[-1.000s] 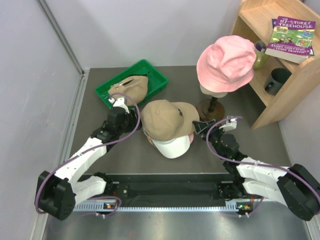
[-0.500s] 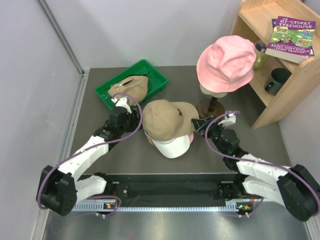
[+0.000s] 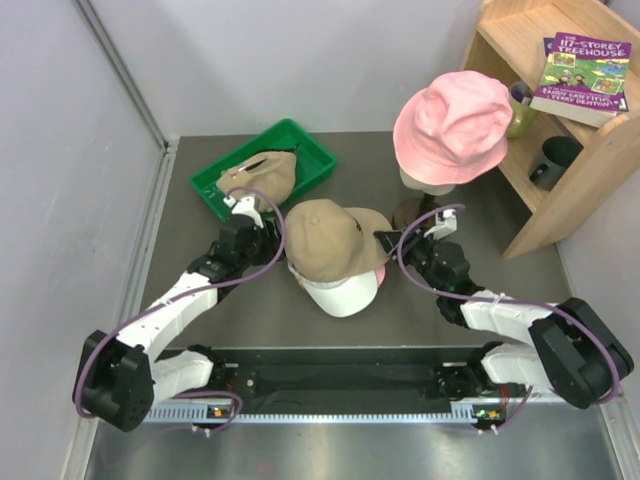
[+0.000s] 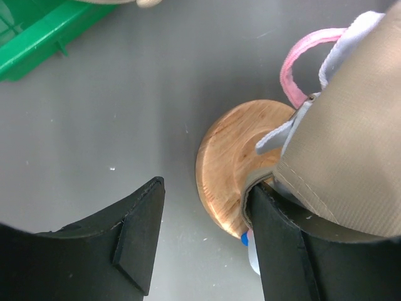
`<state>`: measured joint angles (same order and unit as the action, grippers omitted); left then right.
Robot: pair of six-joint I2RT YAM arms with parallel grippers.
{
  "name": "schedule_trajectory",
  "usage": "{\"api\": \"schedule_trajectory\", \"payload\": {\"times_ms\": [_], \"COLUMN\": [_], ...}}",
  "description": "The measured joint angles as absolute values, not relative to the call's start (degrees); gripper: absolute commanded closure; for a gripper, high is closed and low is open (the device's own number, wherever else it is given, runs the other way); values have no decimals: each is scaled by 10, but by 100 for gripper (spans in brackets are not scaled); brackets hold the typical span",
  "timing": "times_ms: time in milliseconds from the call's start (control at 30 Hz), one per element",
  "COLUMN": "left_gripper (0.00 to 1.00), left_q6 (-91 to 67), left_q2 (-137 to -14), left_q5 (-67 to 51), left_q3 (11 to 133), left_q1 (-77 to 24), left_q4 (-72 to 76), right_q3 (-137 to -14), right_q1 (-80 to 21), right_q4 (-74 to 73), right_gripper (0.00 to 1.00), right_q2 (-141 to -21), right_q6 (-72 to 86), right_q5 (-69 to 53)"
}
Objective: Stack the hats
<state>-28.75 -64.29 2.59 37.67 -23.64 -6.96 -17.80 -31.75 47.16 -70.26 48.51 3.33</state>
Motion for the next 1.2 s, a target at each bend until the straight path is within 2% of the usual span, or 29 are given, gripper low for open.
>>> {"api": "schedule_trajectory", "payload": {"times_ms": [67,367,433,500,533,633,800,833,933,1200], "left_gripper": [40,37,33,25,13,2,1,1,1,1], "left_q6": [-288,-301,-301,-301,-301,-300,-292,-287,-275,-257], "left_q2": [-643,-642,-642,-642,-642,-634,-576,-558,-512,-438], "left_q5": [28,37,36,37,37,44,67,72,88,130], "left_q3": [370,352,352,352,352,352,352,352,354,378], "left_q1": [-237,-237,-237,-237,-237,-237,-236,-236,-236,-237], "left_q4": [-68,-69,-69,-70,-72,-87,-137,-147,-179,-274], "right_q3": [-178,-178,-178,-178,-179,-181,-181,-181,-181,-180], "right_q1": [-308,-296,-295,-294,-294,-293,-291,-291,-291,-290], "right_q4": [479,505,509,510,510,499,412,390,328,170], "right_gripper": [74,76,75,70,64,50,34,27,20,16], "right_q2": [-705,-730,-736,-742,-743,-740,-700,-684,-625,-397], "right_q6": [494,502,501,501,501,495,453,443,420,386], "right_q5": [28,6,3,0,-2,-7,-6,-4,8,69]}}
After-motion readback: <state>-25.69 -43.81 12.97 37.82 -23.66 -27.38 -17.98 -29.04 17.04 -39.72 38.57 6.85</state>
